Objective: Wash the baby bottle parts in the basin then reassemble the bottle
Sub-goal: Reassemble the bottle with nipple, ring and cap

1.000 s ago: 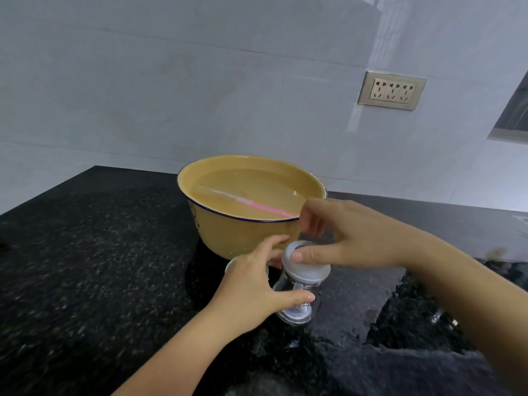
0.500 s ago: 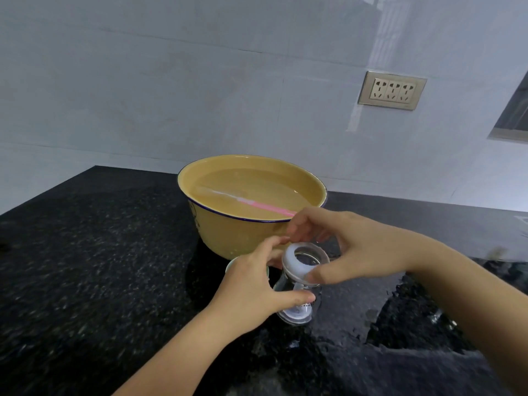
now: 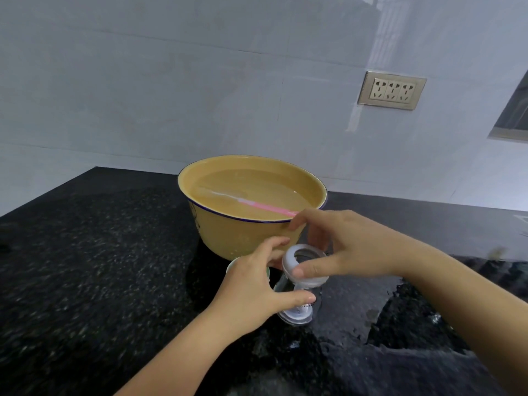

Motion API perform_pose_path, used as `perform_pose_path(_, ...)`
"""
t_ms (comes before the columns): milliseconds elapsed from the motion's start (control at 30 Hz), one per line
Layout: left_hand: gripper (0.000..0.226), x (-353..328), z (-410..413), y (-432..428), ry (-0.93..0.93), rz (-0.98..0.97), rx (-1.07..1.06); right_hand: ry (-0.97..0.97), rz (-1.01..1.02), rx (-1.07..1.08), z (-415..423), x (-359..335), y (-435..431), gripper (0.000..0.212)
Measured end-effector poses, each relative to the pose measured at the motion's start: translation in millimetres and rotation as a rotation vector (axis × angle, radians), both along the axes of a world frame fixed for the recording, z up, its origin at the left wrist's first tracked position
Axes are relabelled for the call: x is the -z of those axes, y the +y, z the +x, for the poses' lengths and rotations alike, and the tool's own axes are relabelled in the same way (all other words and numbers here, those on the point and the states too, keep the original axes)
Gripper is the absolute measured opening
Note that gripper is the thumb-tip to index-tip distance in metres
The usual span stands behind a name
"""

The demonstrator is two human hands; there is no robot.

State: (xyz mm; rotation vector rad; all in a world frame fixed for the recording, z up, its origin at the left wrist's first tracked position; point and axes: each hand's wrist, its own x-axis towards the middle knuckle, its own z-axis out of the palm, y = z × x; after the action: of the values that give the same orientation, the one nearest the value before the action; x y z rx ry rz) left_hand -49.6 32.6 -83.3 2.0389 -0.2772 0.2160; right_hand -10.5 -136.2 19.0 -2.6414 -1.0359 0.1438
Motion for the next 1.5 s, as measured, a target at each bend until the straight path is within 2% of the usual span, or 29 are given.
perform_pose_path(67,0.085,-0.2,0.2,0.3,0.006,-0.002,0.003,-0.035,-0.023,0.02,1.0,1.4,-0.5,0.053)
perform_pose_path(267,0.081,-0.6,-0.3,-0.6,0.003,-0.005,-0.001,0.203,0.119,-0.074,-0.3,0.5,-5.1,0.055)
perform_pose_path(500,0.067,-0.9,0.1,-0.3,0.01,-0.013,-0.013,0.008,0.06,-0.017,-5.0,4.1,3.2,0.044)
perform_pose_path(667,0.098,0.9,0.8,-1.0,0.009,-0.016,-0.005,-0.068,0.033,0.024,-8.1,8.2,7.0,0.03)
perform_pose_path(1033,0.093,-3.7,-2.6,-3.6,0.039,-0.044,-0.004,-0.278,0.153,0.241,-19.4,37.2,13.6,0.038)
perform_pose_path(1200,0.1,-14.3,-4.4,0.4,0.031,0.097,0.022,-0.231,0.302,0.236,-15.5,50.0,8.0,0.059)
perform_pose_path(1300,0.106,-22.2,-7.8,8.9,0.033,0.241,0.015,-0.145,0.396,0.183,-13.9,54.1,0.7,0.061)
perform_pose_path(1400,0.094,-26.0,-10.7,23.3,0.008,0.332,-0.025,-0.089,0.535,0.179,-11.0,61.1,-7.6,0.052)
perform_pose_path(1500,0.058,-26.5,-13.8,38.9,-0.024,0.413,-0.09,-0.005,0.741,0.225,-8.7,71.7,-12.8,0.039)
